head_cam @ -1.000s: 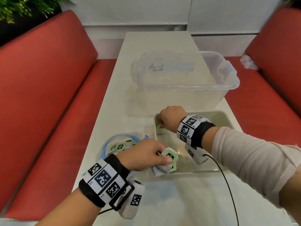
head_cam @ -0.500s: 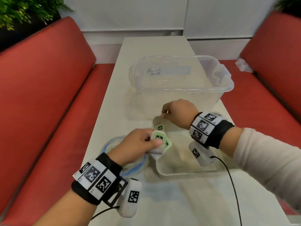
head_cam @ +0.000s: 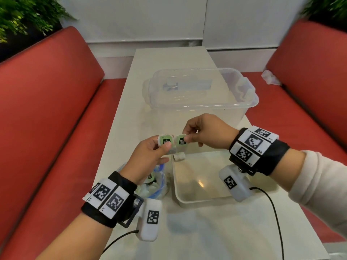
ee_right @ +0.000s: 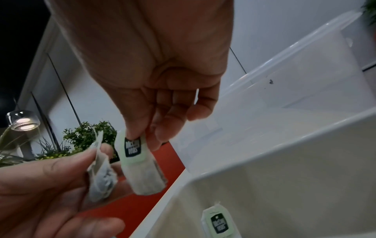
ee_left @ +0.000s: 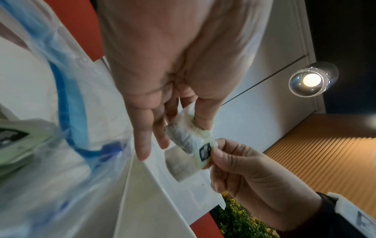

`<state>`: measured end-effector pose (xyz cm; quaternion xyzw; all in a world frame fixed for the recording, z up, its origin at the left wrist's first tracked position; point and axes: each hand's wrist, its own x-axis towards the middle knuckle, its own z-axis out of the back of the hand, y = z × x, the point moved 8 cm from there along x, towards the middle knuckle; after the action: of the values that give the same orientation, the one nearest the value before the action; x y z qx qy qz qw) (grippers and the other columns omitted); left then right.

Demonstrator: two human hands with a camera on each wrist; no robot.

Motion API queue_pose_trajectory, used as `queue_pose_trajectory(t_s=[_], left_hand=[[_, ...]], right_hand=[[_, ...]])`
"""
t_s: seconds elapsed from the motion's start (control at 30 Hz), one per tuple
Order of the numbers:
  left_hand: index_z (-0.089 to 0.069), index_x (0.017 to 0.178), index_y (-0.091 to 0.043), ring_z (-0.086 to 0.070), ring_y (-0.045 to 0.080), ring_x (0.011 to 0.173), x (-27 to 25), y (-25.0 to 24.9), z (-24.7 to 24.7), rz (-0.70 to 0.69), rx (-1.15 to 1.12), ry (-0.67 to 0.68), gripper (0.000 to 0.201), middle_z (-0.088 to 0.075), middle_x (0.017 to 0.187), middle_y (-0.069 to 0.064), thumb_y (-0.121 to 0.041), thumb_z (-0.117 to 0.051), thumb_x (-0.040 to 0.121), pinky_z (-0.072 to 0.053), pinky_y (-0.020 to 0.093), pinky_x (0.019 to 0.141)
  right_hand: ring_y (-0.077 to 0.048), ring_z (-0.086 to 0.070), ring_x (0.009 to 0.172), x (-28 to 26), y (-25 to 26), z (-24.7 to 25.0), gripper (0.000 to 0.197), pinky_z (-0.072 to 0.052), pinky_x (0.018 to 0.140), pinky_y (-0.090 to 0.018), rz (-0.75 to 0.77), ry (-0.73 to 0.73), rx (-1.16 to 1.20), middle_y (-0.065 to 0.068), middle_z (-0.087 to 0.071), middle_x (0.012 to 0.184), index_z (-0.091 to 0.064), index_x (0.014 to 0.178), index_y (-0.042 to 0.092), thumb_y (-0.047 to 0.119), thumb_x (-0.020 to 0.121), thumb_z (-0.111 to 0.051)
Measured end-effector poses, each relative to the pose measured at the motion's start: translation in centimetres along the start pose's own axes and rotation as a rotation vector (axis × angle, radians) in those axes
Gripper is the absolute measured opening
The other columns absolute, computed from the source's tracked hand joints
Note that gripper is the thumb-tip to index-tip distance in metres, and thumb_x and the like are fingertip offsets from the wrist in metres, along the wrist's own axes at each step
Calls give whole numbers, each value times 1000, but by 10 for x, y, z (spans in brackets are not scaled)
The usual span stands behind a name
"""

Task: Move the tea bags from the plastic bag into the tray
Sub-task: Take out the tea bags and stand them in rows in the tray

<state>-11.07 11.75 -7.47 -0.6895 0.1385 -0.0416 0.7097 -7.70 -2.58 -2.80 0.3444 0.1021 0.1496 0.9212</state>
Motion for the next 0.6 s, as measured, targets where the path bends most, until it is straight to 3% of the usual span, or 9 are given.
queue_pose_trajectory(t_s=[0.1, 0.23, 0.4, 0.6], left_hand=[[-64, 99, -24, -66, 19, 101, 1, -1, 11, -9, -23, -50, 15, -70, 95, -14, -16, -54, 92, -53, 34, 87], [-64, 99, -25, -65, 19, 104, 2, -2, 18, -32, -7, -71, 14, -68, 104, -7, -17, -55, 92, -55, 34, 87], [-64, 99, -26, -65, 16, 102, 2, -1, 21, -36, -8, -73, 14, -68, 107, -2, -18, -54, 92, -57, 27, 80], [-65, 104, -15, -67, 15, 99, 1, -2, 21, -47, 16, -53, 17, -68, 108, 4, -18, -56, 91, -57, 22, 72]], right_hand=[[0, -52, 41, 5, -9, 0, 8, -45, 53, -16, -40, 5, -125, 5, -63, 71, -65, 79, 21, 16, 81, -71], [-6, -49, 57, 14, -23, -17, 7, -44, 61, -24, -80, 72, -373, 3, -65, 81, -67, 89, 20, 20, 82, -66], [-8, -47, 53, 31, -36, -51, 9, -42, 59, -23, -99, 194, -498, 2, -65, 86, -65, 90, 22, 18, 84, -60], [-24, -56, 79, 47, -48, -76, 16, -43, 67, -27, -107, 234, -674, -3, -66, 95, -64, 95, 22, 16, 86, -51]])
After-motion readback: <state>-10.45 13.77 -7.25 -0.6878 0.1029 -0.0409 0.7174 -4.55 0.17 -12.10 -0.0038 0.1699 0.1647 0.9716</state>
